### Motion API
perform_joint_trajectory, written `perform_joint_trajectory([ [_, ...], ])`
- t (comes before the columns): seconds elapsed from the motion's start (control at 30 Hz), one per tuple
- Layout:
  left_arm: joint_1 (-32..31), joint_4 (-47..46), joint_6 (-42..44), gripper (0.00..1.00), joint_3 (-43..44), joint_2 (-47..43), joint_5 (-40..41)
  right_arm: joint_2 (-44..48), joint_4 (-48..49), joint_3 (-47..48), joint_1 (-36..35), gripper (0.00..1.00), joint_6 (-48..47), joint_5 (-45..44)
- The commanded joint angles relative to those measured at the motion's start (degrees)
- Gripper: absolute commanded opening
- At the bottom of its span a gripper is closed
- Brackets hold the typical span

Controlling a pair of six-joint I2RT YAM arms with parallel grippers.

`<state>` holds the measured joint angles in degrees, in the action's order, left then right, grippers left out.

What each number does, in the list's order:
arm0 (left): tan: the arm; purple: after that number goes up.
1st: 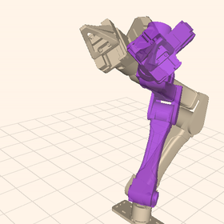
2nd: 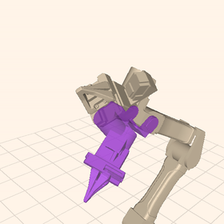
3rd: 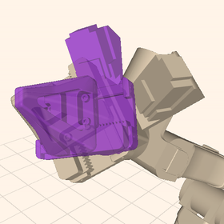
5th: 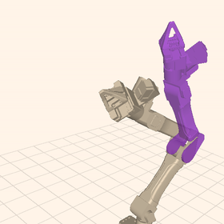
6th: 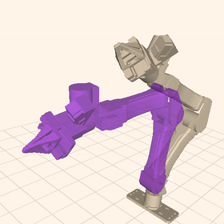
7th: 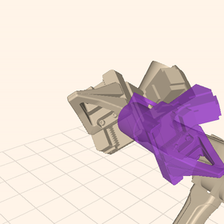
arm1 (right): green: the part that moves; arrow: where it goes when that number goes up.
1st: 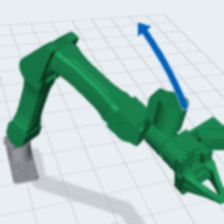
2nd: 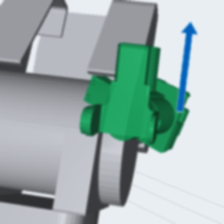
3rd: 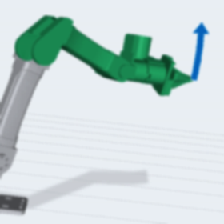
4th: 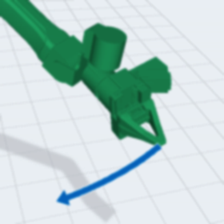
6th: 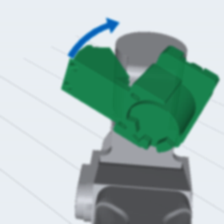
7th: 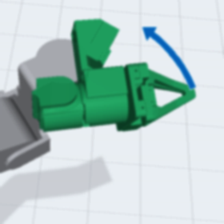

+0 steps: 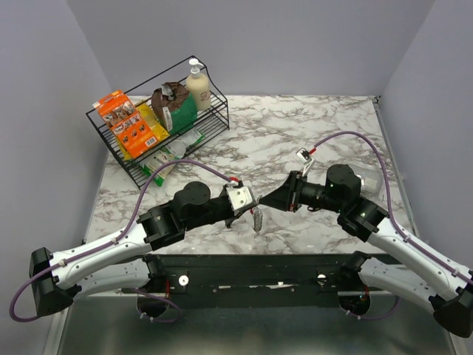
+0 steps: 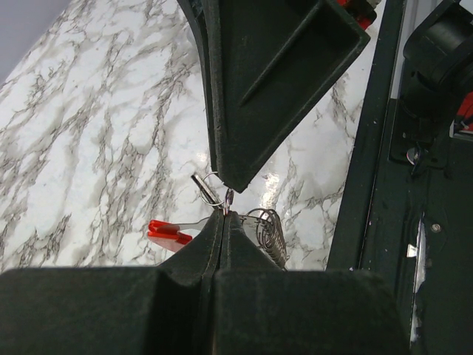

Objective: Put the keys on the keyring

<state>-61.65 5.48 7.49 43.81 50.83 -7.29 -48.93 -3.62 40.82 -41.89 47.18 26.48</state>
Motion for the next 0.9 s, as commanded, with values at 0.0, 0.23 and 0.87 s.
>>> perform_joint_trajectory([
  [0.0,-0.4,-2.2,0.5,0.00,1.5,-0.4,0.0,-0.6,2.2,-0.8,0.2,0.33,0.8,1.8],
  [0.23,-0.5,-2.0,0.6,0.00,1.5,-0.6,-0.4,-1.3,2.7,-1.1,0.2,0.27,1.1,1.4],
  [0.87,-0.5,-2.0,0.8,0.00,1.4,-0.8,0.0,0.8,2.3,-3.0,0.3,0.01,-0.5,-0.2],
])
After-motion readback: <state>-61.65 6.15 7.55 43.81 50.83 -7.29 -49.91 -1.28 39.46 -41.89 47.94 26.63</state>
